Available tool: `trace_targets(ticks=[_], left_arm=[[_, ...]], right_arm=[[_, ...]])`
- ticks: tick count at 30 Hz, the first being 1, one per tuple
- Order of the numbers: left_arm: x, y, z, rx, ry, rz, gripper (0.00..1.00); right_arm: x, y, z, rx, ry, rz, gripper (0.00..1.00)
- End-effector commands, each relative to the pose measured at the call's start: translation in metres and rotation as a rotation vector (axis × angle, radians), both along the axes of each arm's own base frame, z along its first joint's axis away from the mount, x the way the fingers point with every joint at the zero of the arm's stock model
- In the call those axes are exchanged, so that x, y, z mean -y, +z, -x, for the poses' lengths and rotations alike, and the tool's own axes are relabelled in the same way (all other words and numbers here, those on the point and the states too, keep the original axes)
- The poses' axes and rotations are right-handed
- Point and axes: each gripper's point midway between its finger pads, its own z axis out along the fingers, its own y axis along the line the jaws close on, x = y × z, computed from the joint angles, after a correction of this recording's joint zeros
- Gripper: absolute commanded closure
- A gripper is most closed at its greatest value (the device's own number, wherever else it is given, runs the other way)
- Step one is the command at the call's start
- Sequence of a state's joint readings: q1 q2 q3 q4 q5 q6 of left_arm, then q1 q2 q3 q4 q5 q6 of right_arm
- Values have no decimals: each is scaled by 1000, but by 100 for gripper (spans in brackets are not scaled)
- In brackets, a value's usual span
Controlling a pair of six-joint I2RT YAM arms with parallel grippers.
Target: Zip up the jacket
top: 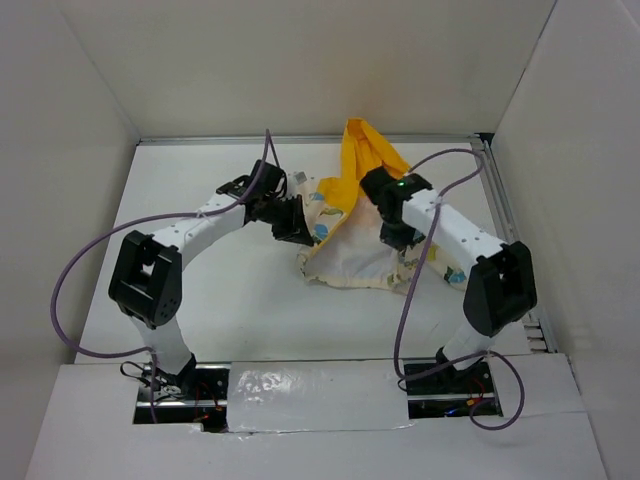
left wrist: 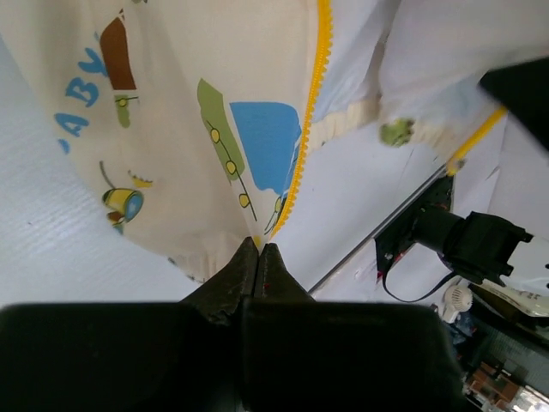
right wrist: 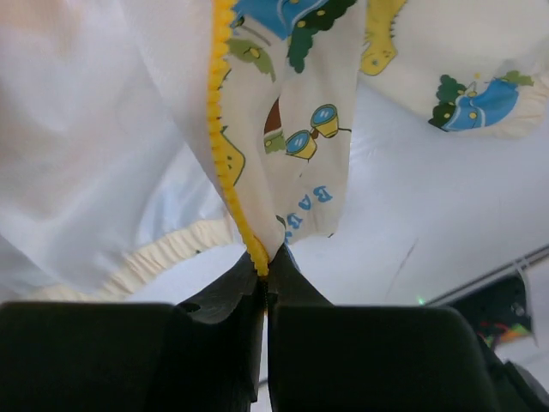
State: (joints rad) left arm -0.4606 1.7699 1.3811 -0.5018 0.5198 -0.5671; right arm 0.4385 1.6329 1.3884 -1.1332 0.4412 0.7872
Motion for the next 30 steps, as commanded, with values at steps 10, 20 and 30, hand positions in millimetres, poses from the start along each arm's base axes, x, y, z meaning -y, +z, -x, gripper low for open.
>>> trace_targets(ticks=[10, 20, 30], left_arm=[[-6, -28, 37, -77, 62, 30, 100], [-8, -34, 51, -63, 31, 49, 100], [-5, -31, 56, -45, 9, 74, 100]], right_arm=[[-157, -57, 44, -77, 308, -151, 49], [-151, -30, 77, 114, 383, -368, 10], [-133, -69, 61, 87, 219, -333, 21]])
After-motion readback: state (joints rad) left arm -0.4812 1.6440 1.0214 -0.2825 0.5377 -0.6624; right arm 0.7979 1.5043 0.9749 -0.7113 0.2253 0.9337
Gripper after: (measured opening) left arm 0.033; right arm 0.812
